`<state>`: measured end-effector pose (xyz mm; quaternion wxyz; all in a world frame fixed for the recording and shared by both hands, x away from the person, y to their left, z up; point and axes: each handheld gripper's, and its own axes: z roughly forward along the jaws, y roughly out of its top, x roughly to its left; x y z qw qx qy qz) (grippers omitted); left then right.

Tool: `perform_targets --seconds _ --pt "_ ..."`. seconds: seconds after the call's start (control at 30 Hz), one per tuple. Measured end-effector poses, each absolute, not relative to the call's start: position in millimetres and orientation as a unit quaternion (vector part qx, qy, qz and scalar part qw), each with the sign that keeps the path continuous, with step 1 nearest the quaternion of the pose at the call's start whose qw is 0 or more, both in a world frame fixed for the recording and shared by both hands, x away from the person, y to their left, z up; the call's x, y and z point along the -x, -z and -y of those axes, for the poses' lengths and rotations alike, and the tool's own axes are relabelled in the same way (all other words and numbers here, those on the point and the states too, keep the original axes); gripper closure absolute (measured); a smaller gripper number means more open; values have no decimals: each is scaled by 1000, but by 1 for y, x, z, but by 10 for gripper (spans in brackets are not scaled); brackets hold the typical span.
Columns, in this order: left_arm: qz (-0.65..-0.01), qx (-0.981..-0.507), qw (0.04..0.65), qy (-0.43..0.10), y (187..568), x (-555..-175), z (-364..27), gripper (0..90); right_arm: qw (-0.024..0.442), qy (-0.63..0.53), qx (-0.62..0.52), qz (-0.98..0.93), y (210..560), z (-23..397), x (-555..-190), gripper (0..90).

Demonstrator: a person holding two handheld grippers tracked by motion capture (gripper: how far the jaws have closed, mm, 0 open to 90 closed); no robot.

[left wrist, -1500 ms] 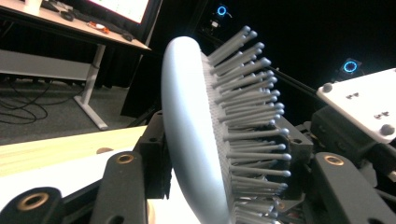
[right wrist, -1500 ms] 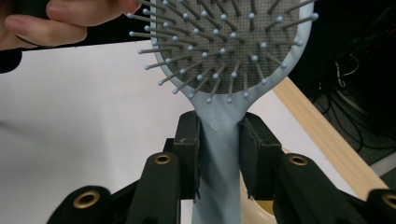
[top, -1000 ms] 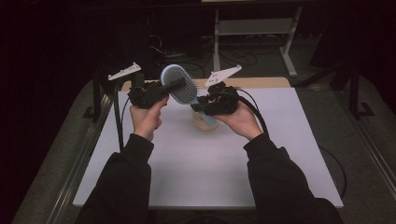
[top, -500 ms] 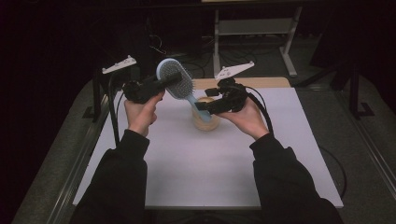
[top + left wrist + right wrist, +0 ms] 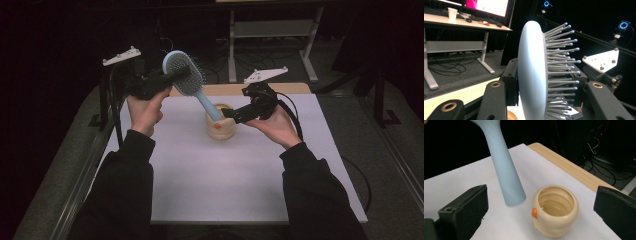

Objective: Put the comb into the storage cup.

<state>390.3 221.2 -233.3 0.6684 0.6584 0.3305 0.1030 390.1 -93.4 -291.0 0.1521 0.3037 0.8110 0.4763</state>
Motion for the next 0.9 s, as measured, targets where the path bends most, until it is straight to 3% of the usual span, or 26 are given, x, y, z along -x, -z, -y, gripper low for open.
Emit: perform_targets --seconds 0.9 --pt "-334 -653 667 -131 225 -416 -228 547 155 -509 -337 -776 327 173 -361 0"
